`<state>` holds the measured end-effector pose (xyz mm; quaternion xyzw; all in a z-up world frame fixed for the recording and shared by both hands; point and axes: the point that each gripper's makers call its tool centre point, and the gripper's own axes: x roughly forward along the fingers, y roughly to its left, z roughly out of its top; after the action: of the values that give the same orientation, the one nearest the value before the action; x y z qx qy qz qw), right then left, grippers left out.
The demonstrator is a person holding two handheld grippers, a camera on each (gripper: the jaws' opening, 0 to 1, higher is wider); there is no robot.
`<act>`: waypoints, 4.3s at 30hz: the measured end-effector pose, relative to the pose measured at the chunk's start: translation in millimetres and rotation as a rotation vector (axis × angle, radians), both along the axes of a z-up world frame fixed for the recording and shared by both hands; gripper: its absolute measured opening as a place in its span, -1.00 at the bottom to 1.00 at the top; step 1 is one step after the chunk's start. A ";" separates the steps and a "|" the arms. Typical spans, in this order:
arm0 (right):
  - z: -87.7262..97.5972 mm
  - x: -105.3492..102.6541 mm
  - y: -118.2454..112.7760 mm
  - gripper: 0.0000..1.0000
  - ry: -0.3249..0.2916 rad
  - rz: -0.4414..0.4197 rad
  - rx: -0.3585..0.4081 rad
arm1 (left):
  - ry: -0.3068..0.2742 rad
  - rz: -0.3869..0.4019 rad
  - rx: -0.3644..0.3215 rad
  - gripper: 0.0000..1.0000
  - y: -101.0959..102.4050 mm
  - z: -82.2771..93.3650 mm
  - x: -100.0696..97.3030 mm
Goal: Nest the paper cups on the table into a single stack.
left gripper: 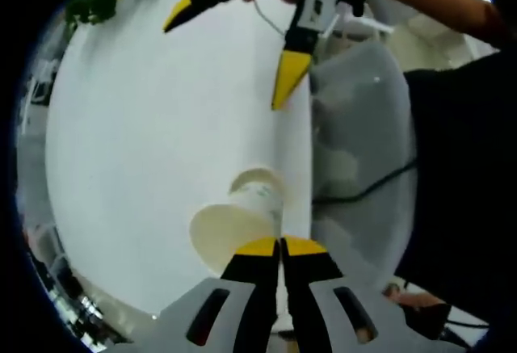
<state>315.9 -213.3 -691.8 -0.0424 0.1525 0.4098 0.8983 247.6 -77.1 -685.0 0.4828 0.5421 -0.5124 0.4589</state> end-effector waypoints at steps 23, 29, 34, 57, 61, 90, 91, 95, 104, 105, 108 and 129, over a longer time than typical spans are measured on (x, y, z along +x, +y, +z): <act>-3.2 -6.2 1.8 0.99 0.017 0.010 0.005 | -0.028 0.023 0.006 -1.00 0.6 -25.6 5.2; -4.4 -5.4 2.0 1.00 0.018 0.012 0.002 | -0.035 0.024 0.015 -1.00 2.7 -30.9 7.7; -4.5 -4.4 3.8 1.00 0.018 0.015 0.001 | -0.027 0.029 0.013 -1.00 2.1 -35.3 6.1; -11.2 -7.6 6.2 0.99 0.031 0.012 0.012 | -0.044 0.064 0.015 -0.99 -4.8 -72.1 0.6; -12.1 -8.9 4.9 0.99 0.033 0.009 0.014 | -0.039 0.063 0.013 -0.98 -5.1 -78.1 -4.1; -12.0 -9.9 11.4 1.00 0.032 0.013 0.019 | -0.050 0.123 -0.149 -0.55 -2.6 -63.5 4.6; -11.6 -9.4 11.5 1.00 0.032 0.013 0.019 | -0.060 0.126 -0.176 -0.50 -4.7 -61.3 7.4; -9.8 -7.9 11.5 1.00 0.028 0.014 0.016 | -0.078 0.145 -0.240 -0.34 -3.6 -54.5 15.7; 6.8 -4.4 12.3 1.00 0.007 0.018 0.061 | -0.152 0.243 -0.414 0.34 4.1 -43.4 43.1; 7.8 -4.0 12.6 1.00 0.002 0.016 0.063 | -0.164 0.262 -0.436 0.38 6.8 -41.7 47.0; 12.2 -1.2 12.7 1.00 -0.023 0.006 0.062 | -0.195 0.299 -0.505 0.48 11.2 -35.5 56.0; 49.4 20.6 17.7 1.00 -0.132 -0.013 0.033 | -0.488 0.596 -1.067 1.00 82.2 18.0 104.4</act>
<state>336.4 -195.6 -642.4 -0.0537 0.0866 0.4028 0.9096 352.0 5.0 -667.0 0.1205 0.2044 -0.4377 0.8672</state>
